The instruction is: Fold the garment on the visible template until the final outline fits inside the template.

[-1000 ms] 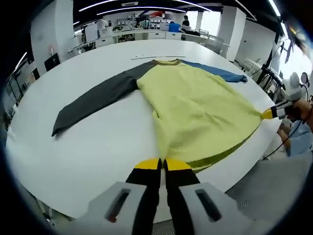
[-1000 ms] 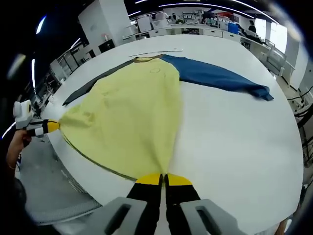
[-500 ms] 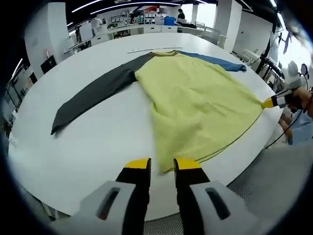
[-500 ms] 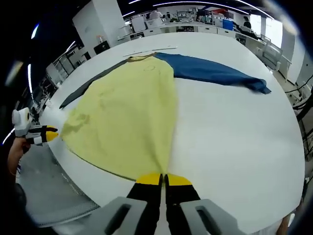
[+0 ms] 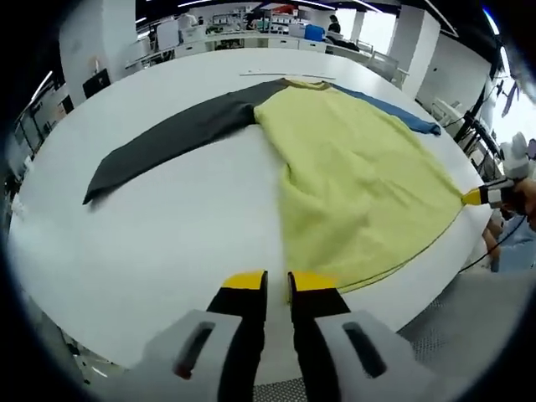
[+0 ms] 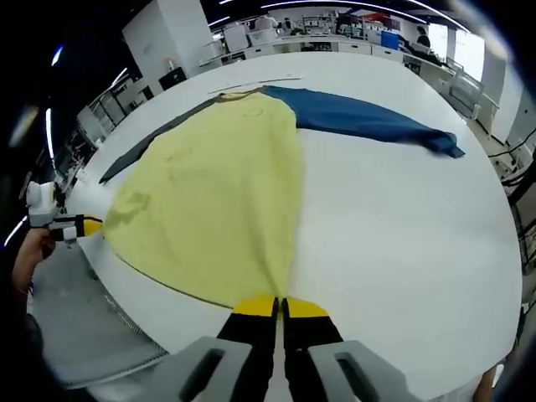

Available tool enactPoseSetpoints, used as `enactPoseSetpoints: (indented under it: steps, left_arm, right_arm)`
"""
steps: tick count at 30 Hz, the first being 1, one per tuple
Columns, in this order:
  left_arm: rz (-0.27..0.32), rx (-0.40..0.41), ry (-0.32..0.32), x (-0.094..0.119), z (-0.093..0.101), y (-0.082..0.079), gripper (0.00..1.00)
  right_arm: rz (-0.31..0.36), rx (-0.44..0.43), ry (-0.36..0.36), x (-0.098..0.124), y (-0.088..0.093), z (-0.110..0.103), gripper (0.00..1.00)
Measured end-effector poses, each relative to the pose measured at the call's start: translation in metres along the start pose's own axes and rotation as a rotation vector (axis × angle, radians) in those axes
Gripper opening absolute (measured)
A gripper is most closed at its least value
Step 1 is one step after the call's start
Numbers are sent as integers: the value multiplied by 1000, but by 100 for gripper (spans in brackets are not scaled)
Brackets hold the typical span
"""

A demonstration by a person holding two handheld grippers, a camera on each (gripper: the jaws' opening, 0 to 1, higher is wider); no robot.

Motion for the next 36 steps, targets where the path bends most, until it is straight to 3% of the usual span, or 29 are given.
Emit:
enactPoseSetpoints:
  steps: [8,10,11,19,23,29,33,36]
  left_arm:
    - [-18,4,32,-3,11,4,6]
    - [-48,7,35,-8,14,10,5]
    - [-25,17,25,-6,15,7,4]
    - [-26,17,29,-5,15,5,1]
    - [-4,27,-22,6,7,5,0]
    - [59,105,-12,35,10,4,0]
    - [25,90,-1,30,20,13,0]
    - [-2,76,-25,21,15,16,0]
  right_arm:
    - [-6,-1,4,-1,0,0,0]
    - [-7,-2,4,-1,0,0,0]
    - [-8,-2,4,-1,0,0,0]
    - [-6,-4,4,-2,1,0,0]
    - [2,-4,1,0,1,0,0]
    - [-4,1,-19,2,4,-5,0]
    - [-21,13,-13,0,7,-7,0]
    - [-22,13,-15,1,7,-7,0]
Point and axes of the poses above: the point that each gripper's makers call its tool centre point, and the gripper's own axes: x roughly backward along the fingers, z roughly to its right, y roughly out of its underside, the point moved 6 cm from there along x, roughly backward along the fingers, and after that the axes turned 7 degrees about -z, right-handed, at the moved point
